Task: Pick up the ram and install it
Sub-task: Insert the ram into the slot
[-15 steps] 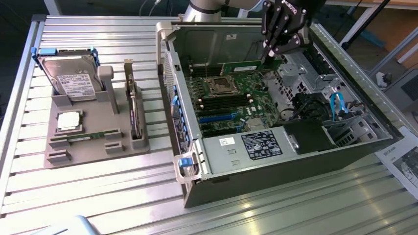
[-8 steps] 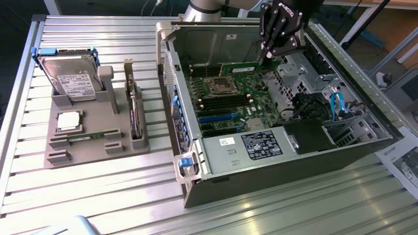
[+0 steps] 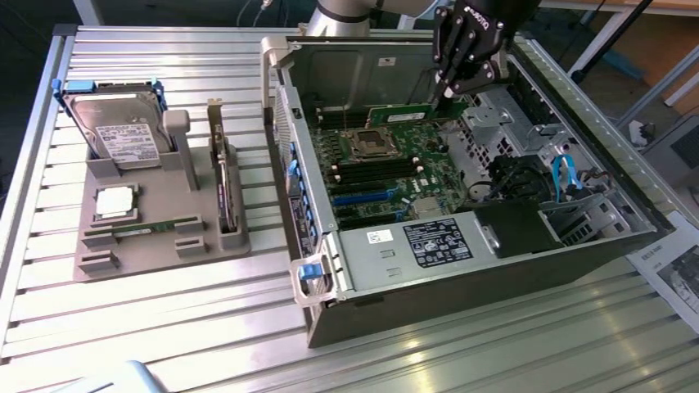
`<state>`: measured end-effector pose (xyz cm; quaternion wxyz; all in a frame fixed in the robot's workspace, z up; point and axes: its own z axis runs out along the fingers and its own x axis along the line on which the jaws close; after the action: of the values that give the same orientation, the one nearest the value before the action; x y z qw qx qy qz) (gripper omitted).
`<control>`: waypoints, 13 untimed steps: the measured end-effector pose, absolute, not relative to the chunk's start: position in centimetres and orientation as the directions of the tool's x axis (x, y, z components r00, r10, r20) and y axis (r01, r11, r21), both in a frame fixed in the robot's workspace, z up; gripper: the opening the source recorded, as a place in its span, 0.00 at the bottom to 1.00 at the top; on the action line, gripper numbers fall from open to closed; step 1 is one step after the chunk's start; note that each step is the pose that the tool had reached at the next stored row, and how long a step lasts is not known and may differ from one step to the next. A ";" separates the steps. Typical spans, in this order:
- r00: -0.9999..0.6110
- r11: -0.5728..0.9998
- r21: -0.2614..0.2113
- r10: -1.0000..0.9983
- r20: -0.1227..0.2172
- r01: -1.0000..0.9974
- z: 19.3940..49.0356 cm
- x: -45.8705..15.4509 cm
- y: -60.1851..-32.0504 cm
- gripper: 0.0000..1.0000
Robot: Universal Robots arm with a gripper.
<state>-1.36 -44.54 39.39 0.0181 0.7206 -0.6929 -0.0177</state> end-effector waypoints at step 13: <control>0.039 -0.039 0.051 -0.999 -0.002 -0.998 39.0 -1.4 -44.2 0.12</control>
<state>-1.36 -44.16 39.05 0.0174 0.7206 -0.6929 -0.0184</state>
